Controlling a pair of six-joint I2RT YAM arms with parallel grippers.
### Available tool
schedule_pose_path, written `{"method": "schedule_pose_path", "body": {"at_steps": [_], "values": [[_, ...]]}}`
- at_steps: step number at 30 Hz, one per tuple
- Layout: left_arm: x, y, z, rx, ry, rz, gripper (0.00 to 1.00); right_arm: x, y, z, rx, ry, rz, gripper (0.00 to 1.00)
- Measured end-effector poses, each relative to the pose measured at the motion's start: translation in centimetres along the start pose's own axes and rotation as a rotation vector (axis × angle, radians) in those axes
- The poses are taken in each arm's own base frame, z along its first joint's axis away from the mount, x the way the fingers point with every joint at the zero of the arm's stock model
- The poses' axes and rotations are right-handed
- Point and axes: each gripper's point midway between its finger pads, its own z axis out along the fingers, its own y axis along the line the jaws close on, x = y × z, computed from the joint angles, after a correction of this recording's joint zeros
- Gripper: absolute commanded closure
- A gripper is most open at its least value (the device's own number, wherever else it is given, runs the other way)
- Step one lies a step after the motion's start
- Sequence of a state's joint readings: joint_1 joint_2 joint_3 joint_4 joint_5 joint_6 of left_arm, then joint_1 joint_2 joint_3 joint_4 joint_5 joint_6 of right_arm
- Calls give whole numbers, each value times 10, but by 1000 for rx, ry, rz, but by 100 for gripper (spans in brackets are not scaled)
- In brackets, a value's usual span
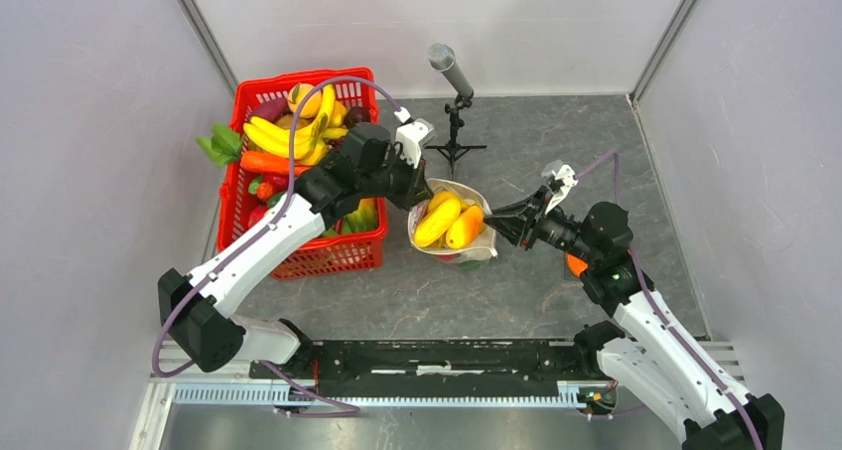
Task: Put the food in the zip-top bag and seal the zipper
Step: Zip the zipper food storage bag at the center of the board.
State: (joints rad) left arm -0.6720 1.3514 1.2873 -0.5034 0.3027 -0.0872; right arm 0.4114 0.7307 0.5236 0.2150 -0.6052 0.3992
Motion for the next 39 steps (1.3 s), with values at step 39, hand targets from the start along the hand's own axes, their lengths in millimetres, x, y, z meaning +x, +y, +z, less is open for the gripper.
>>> {"method": "schedule_pose_path", "body": {"at_steps": [39], "values": [[-7,47,1,-86,-46,-216,98,62,-39,-16,44,-204,-415,50]]}}
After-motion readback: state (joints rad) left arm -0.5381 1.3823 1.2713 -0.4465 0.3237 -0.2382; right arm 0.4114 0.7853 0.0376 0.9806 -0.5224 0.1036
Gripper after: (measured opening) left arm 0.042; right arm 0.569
